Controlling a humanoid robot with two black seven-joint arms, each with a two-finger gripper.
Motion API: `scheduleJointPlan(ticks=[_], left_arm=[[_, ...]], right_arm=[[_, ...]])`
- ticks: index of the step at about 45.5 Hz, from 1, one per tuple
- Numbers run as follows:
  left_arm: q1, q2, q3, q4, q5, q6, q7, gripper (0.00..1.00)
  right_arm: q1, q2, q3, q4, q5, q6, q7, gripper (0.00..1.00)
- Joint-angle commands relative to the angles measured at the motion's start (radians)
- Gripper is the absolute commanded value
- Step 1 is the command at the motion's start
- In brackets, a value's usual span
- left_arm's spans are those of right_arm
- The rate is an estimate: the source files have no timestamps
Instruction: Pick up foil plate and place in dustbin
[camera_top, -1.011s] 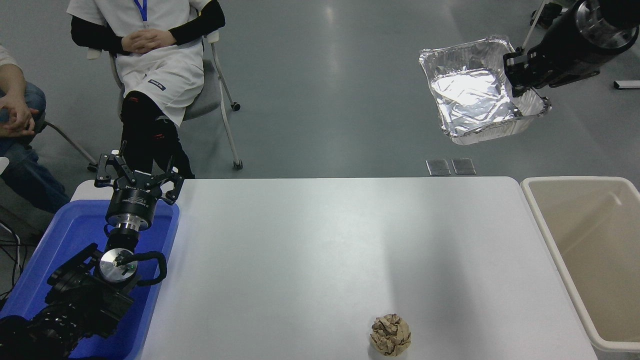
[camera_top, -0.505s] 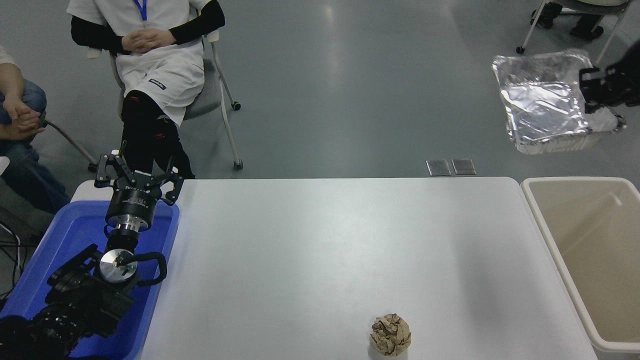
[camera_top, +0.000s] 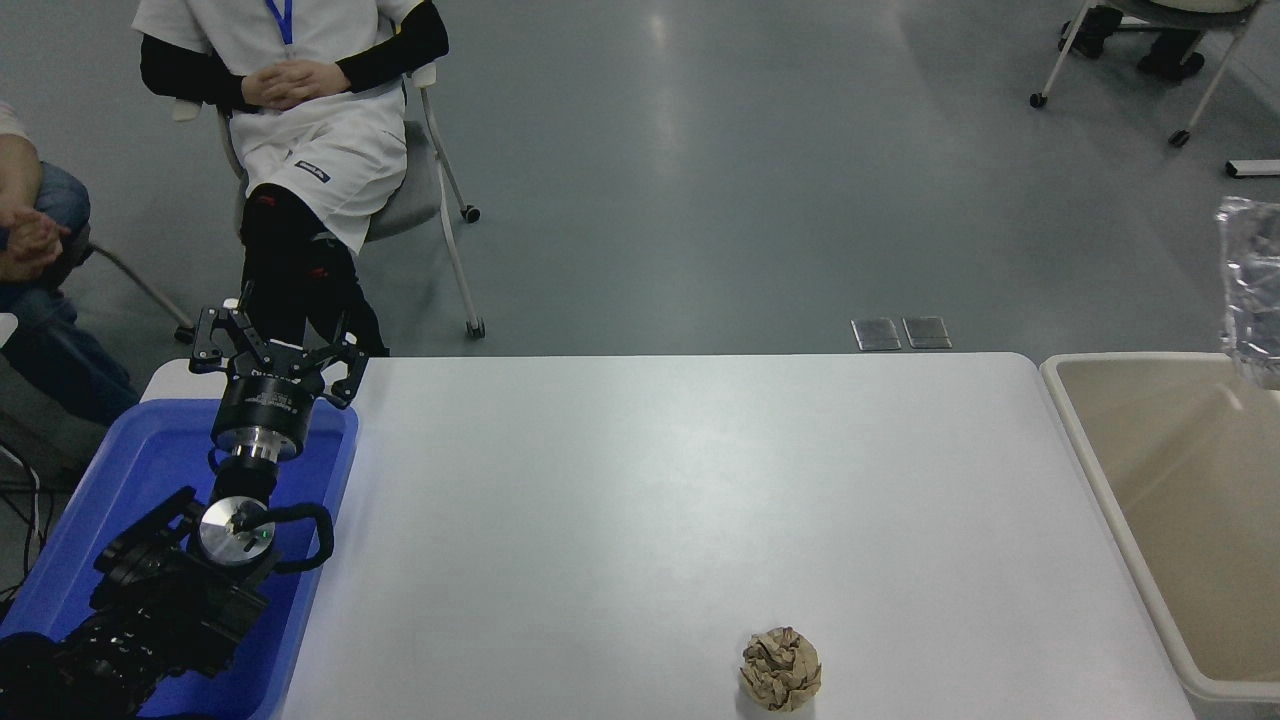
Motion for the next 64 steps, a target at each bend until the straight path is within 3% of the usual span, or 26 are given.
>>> scheduleJointPlan(ticks=[1,15,21,31,45,59,64], left_arm=[[0.0,0.0,0.0,0.0,-0.001,0.0,0.0,0.99],[0.0,0.0,0.0,0.0,-0.001,0.0,0.0,0.99],[0.0,0.0,0.0,0.0,-0.001,0.0,0.0,0.99],[0.0,0.0,0.0,0.0,-0.001,0.0,0.0,0.99],[0.0,0.0,0.0,0.0,-0.001,0.0,0.0,0.99],[0.0,0.0,-0.002,0.002,-0.001,0.0,0.0,0.99],[0.0,0.0,-0.002,0.0,-0.001,0.0,0.0,0.99]], right_arm=[[-0.2,-0.035,0.103,-0.124,-0.003,0.0,0.0,0.0],[-0.551,-0.026,0.376,-0.173,0.068,0.0,0.0,0.0],[-0.66,-0.017,0.447,-0.186,0.16,-0.084,0.0,0.0],[-0.752,0.039,0.477,-0.195,0.192,-0.251,0.002,0.0],[-0.956,0.203,0.568,-0.271,0.281,-0.647,0.002,0.0],[-1.094,0.437,0.655,-0.546,0.329,-0.798,0.005,0.0],[-1.113,0.47,0.655,-0.577,0.371,-0.839,0.007,0.0]])
